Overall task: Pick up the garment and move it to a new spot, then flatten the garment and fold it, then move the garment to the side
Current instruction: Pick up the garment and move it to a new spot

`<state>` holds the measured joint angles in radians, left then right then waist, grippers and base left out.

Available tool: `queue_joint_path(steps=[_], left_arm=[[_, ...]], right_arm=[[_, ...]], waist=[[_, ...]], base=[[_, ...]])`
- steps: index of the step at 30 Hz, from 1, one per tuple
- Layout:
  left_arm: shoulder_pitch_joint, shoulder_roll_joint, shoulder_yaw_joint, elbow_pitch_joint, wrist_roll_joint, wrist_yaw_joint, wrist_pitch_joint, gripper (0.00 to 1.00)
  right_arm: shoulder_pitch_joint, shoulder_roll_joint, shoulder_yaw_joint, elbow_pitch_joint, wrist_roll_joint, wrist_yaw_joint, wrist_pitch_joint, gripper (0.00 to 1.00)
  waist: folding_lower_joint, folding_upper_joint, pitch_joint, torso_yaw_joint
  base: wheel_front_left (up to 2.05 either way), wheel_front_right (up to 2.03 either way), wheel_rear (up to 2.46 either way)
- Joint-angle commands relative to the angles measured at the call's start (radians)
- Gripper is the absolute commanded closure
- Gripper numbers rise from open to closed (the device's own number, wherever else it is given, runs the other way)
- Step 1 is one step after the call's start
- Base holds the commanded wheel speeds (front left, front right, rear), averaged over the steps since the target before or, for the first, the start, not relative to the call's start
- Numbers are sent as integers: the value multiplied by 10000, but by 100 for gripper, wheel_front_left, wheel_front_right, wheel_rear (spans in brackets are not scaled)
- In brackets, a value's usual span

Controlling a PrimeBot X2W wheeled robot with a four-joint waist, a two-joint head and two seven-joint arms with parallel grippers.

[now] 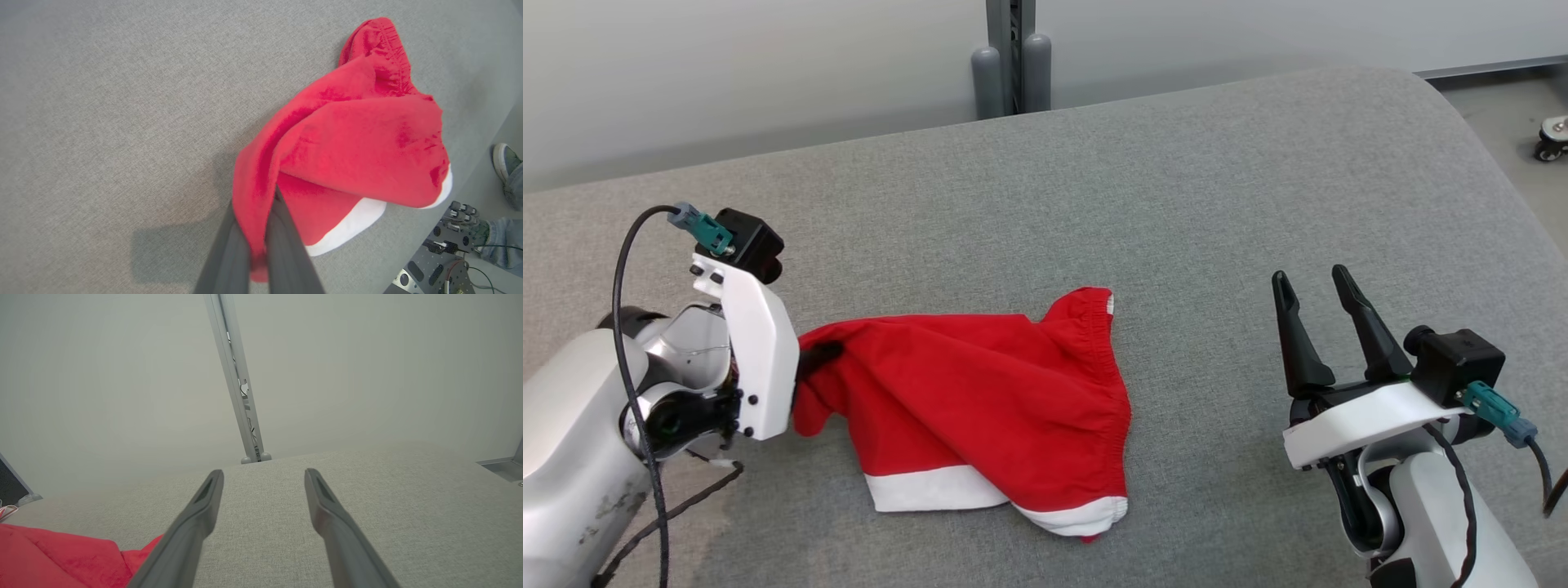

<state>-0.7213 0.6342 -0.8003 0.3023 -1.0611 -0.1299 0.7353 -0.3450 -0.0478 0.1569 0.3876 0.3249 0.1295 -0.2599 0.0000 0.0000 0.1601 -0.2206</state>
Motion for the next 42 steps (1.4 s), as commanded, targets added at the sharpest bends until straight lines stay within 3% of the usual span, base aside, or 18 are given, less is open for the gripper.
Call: queue_joint_path(steps=[1,3,4,12,19,23,28,35,42], left_arm=[[10,-211,37,245,-486,-15,-145,84],[-66,-236,-16,329,-646,-14,-299,11],[-110,-258,-61,354,-676,-14,-359,0],[-286,-51,-62,230,-967,-14,-910,0],[120,739,213,-389,-785,-14,-1906,0],[479,1098,524,-1015,-493,299,-2802,0],[1240,1453,1048,-1970,55,1363,-4329,0],[3107,1020,1800,-2955,741,3343,-7315,0],[4677,573,2492,-3499,1105,4332,-9577,0]], right_arm=[[-13,-85,3,32,-2,23,-36,0],[34,-107,2,66,4,23,-37,0],[58,-106,-3,86,0,23,-37,0],[166,-112,14,222,1,23,-37,0],[357,-173,-100,204,-21,23,-37,0],[509,-205,-95,161,-69,23,-36,0],[651,-256,-143,67,-80,23,-36,0],[919,-400,-159,-83,-27,23,-36,0],[1108,-556,-115,-343,-35,23,-36,0]], waist=[[0,0,-39,64],[0,0,-74,120],[0,0,-99,154],[0,0,-344,334],[0,0,-629,507],[0,0,-737,680],[0,0,-795,941],[0,0,-814,1372],[0,0,-959,1699]], base=[[0,0,0],[0,0,0],[0,0,0],[0,0,0],[0,0,0],[0,0,0],[0,0,0],[0,0,0],[0,0,0]])
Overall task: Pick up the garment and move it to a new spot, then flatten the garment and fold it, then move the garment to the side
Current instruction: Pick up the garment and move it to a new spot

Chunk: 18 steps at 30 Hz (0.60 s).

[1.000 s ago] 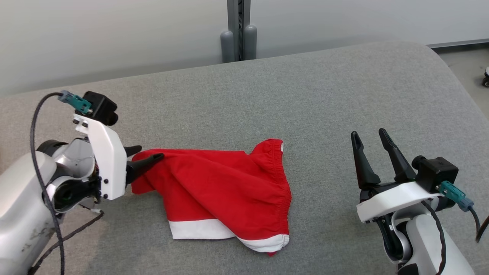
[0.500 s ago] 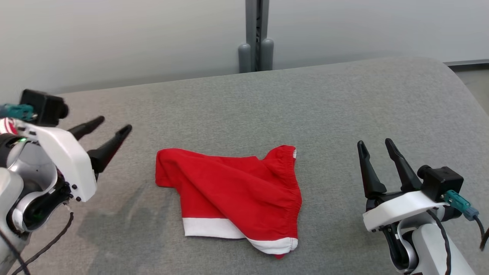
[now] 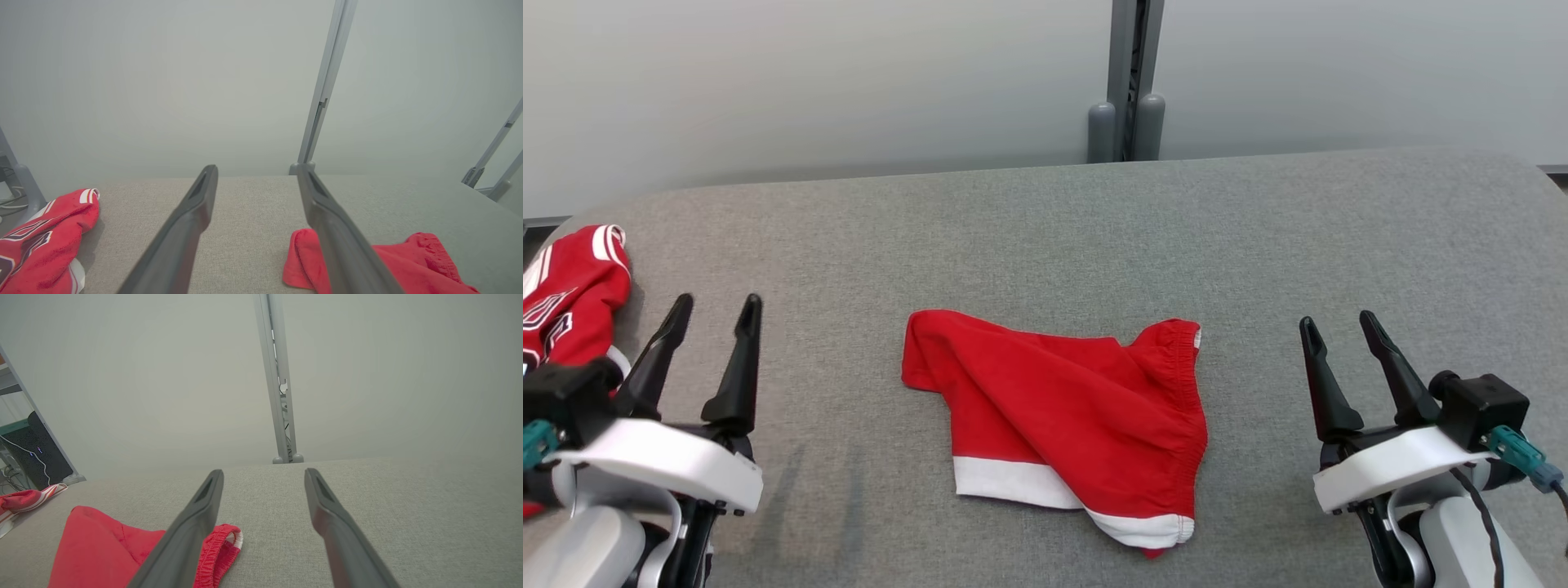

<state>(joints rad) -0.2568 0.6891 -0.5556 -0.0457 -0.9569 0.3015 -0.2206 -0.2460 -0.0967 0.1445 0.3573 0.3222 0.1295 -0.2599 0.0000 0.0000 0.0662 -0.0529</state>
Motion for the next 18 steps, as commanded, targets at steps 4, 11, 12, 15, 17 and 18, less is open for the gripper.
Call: queue_joint_path(steps=[4,11,12,15,17,18], left_arm=[[684,-254,494,-213,424,343,-393,0],[1695,-1579,1847,-587,1752,410,-458,0],[1889,-1796,2068,-628,2010,306,-460,0],[2201,-2220,2452,-656,2482,125,-463,0],[2493,-2636,2826,-642,2971,-33,-463,0],[2640,-2852,3039,-626,3227,-119,-463,0]], right_arm=[[191,-132,-50,-327,42,23,-38,0],[563,-93,-149,-951,19,23,-38,0],[665,-95,-134,-1058,-1,23,-36,0],[840,-108,-126,-1207,-21,23,-36,0],[990,-114,-125,-1349,-8,23,-36,0],[1056,-104,-159,-1414,23,23,-36,0]], waist=[[0,0,-39,116],[0,0,-26,156],[0,0,-14,149],[0,0,6,138],[0,0,26,122],[0,0,33,107]], base=[[0,0,0],[0,0,0],[0,0,0],[0,0,0],[0,0,0],[0,0,0]])
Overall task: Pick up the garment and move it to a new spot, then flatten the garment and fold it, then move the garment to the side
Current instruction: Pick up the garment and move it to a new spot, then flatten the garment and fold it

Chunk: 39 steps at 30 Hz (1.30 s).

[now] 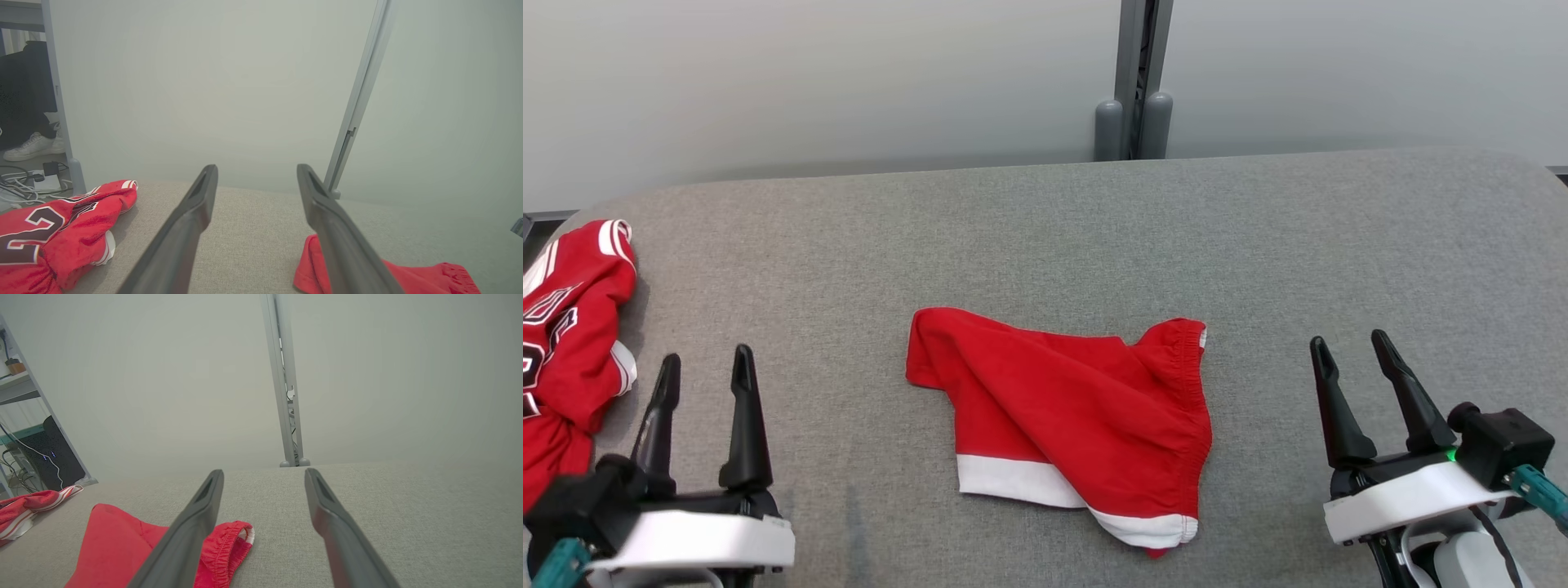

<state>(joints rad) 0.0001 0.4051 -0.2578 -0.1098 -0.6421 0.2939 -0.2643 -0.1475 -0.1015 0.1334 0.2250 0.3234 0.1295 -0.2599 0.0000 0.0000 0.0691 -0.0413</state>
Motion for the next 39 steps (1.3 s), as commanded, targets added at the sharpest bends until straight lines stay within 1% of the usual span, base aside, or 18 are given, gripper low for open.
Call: queue_joint_path(steps=[1,3,8,11,14,18,22,24,28,32,33,36,39], left_arm=[[214,-213,229,33,284,-149,-26,0],[497,-638,551,87,653,-391,-27,0],[925,-1492,982,567,1219,-1123,-28,0],[928,-1898,1263,830,1495,-1471,-28,0],[928,-2232,1479,1084,1766,-1780,-28,0],[872,-2541,1736,1354,2050,-2144,-29,0],[810,-2798,1970,1531,2263,-2412,-29,0],[798,-2878,2069,1617,2362,-2536,-29,0],[795,-3074,2226,1751,2517,-2738,-29,0],[783,-3176,2372,1823,2638,-2884,-29,0],[779,-3242,2423,1858,2667,-2932,-29,0],[705,-3320,2488,1905,2733,-3027,-29,0],[675,-3374,2551,1960,2811,-3096,-29,0]], right_arm=[[130,-33,-89,-120,36,23,-36,0],[212,18,-136,-213,52,23,-36,0],[400,105,-79,-361,98,23,-36,0],[434,-101,52,-330,273,23,-36,0],[506,-262,184,-85,386,23,-37,0],[462,-461,447,276,623,23,80,0],[423,-445,737,444,1123,23,316,0],[474,-407,1051,532,1821,23,745,0],[605,-837,2180,523,3384,23,2195,0],[720,-1121,2819,614,4575,23,3359,0],[684,-1203,3037,685,4996,23,3851,0],[603,-1177,3302,886,5602,23,4619,0],[487,-1229,3486,1158,5780,23,5176,0]], waist=[[0,0,11,-24],[0,0,24,-67],[0,0,11,-85],[0,0,-8,-58],[0,0,-42,-18],[0,0,-54,32],[0,0,-94,64],[0,0,-133,84],[0,0,-239,144],[0,0,-293,234],[0,0,-281,290],[0,0,-216,393],[0,0,-159,521]], base=[[0,0,0],[0,0,0],[0,0,0],[0,0,0],[0,0,0],[0,0,0],[0,0,0],[0,0,0],[0,0,0],[0,0,0],[0,0,0],[0,0,0],[0,0,0]])
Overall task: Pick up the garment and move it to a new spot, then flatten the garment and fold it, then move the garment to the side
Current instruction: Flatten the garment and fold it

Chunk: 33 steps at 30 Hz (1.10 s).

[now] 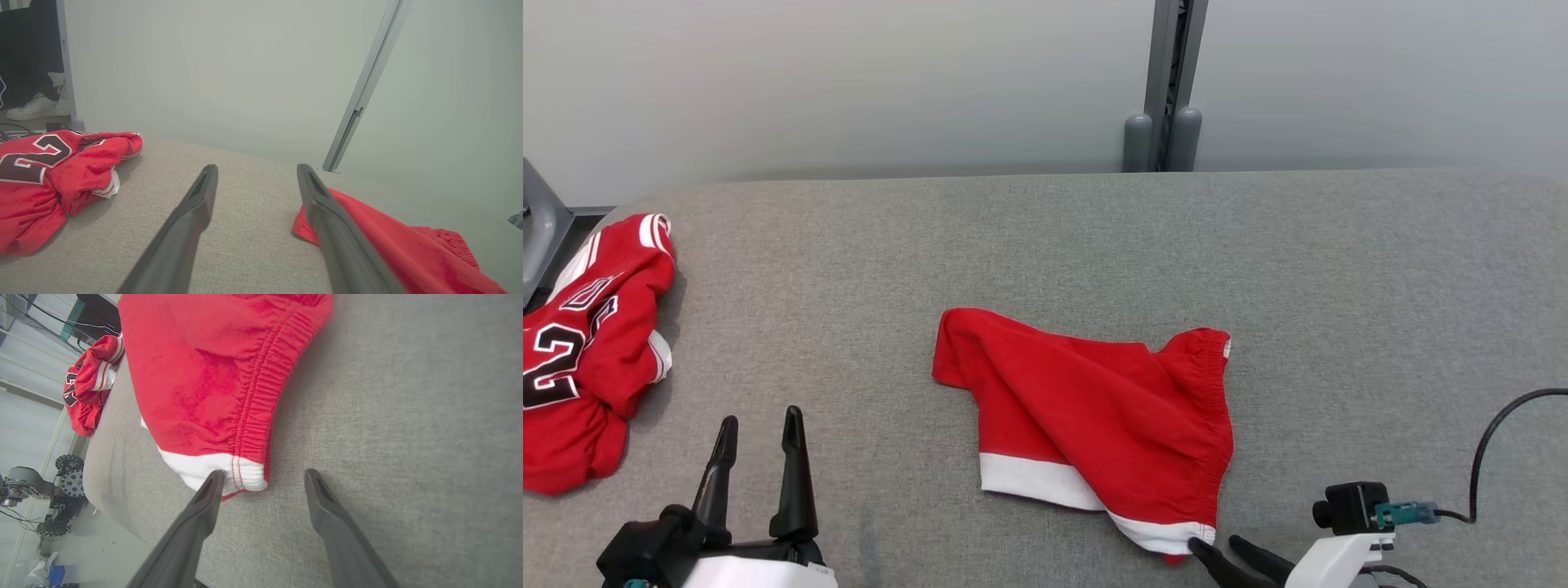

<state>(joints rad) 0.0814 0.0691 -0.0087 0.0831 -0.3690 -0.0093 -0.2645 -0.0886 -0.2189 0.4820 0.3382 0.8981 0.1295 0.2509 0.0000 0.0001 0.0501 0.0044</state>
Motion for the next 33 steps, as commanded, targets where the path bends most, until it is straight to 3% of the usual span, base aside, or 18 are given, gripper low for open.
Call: queue_joint_path(steps=[1,9,10,11,12,13,23,33], left_arm=[[-138,-14,60,31,80,-64,-27,0],[-189,-90,206,147,174,-186,-27,0],[-197,-101,221,160,185,-205,-27,0],[-203,-112,233,173,191,-221,-27,0],[-210,-120,244,185,193,-238,-27,0],[-215,-129,252,199,194,-255,-27,0],[-373,-169,109,395,236,-362,-27,0],[-599,-177,-112,675,255,-468,-27,0]], right_arm=[[-102,-55,0,27,33,23,68,0],[-339,-21,259,-9,432,23,22,0],[-354,-61,289,-88,500,23,-40,44],[-394,-127,316,-179,541,23,-118,59],[-425,-191,328,-230,592,23,-200,95],[-448,-255,364,-272,652,23,-259,100],[-1411,-839,220,-967,1162,23,-1281,100],[-2252,-1620,-328,77,1443,23,-2070,100]], waist=[[0,-1,31,65],[0,-1,57,378],[0,-1,54,403],[0,-1,53,423],[0,-1,51,439],[0,-1,43,449],[0,-1,143,233],[0,-1,297,335]], base=[[0,0,0],[0,0,0],[0,0,0],[0,0,0],[0,0,0],[0,0,0],[0,0,0],[0,0,0]])
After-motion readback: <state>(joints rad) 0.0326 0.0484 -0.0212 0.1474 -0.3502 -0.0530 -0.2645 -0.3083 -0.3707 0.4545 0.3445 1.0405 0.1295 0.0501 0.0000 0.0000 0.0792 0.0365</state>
